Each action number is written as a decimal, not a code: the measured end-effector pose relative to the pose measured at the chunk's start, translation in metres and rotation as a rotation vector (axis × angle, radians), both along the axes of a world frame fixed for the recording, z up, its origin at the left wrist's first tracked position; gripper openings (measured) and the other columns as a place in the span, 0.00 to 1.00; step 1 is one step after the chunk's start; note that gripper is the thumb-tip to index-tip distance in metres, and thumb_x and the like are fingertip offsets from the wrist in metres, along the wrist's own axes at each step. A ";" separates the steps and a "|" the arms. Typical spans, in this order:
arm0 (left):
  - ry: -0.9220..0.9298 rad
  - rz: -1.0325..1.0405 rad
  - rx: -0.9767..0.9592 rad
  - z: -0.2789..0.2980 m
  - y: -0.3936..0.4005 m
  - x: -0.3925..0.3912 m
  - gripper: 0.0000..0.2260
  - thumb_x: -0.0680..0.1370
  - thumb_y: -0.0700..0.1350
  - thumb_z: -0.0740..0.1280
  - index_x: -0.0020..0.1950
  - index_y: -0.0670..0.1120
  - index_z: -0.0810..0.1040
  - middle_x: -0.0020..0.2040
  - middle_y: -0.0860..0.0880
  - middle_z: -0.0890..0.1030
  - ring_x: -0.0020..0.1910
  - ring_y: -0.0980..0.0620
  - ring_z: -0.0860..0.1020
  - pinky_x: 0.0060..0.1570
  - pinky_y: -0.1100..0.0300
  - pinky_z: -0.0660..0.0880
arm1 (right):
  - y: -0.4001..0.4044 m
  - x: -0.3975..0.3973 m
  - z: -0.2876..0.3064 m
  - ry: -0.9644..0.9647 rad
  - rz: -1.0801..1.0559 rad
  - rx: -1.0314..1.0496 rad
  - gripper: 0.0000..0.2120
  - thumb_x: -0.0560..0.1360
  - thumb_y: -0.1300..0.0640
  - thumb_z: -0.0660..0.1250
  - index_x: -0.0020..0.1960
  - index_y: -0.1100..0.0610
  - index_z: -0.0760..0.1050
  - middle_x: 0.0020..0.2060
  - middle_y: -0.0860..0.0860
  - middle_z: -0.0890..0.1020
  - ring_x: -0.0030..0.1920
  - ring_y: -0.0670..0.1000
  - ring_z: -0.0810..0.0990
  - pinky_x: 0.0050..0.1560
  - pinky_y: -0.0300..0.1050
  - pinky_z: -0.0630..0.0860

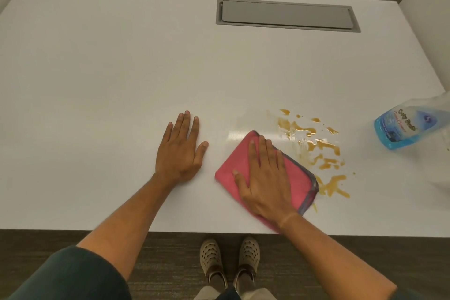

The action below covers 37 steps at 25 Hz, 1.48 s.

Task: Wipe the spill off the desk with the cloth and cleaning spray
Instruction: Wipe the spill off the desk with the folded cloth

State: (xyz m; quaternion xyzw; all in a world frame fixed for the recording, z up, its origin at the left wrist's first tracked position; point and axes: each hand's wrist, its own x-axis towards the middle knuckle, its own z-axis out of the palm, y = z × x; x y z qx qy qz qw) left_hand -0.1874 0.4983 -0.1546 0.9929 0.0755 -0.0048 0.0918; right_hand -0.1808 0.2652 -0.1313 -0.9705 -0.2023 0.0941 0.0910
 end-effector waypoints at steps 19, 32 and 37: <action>-0.012 0.003 0.008 -0.003 0.000 -0.001 0.31 0.79 0.60 0.44 0.80 0.46 0.48 0.80 0.45 0.48 0.79 0.49 0.45 0.77 0.50 0.46 | 0.020 0.024 -0.002 -0.047 -0.241 0.058 0.37 0.79 0.38 0.46 0.79 0.59 0.42 0.79 0.58 0.46 0.79 0.56 0.42 0.78 0.56 0.45; -0.013 -0.057 -0.093 0.011 -0.019 0.020 0.33 0.78 0.61 0.43 0.79 0.45 0.49 0.80 0.43 0.47 0.79 0.48 0.44 0.77 0.52 0.42 | -0.025 0.055 0.002 -0.109 0.371 0.003 0.32 0.80 0.42 0.48 0.80 0.55 0.50 0.79 0.56 0.50 0.79 0.54 0.44 0.78 0.57 0.46; 0.012 -0.053 -0.037 0.003 -0.029 0.028 0.31 0.79 0.58 0.44 0.79 0.46 0.48 0.80 0.44 0.47 0.79 0.48 0.44 0.77 0.51 0.42 | -0.019 0.069 -0.010 -0.131 0.282 -0.045 0.32 0.80 0.42 0.47 0.80 0.55 0.48 0.79 0.57 0.50 0.79 0.54 0.45 0.78 0.56 0.44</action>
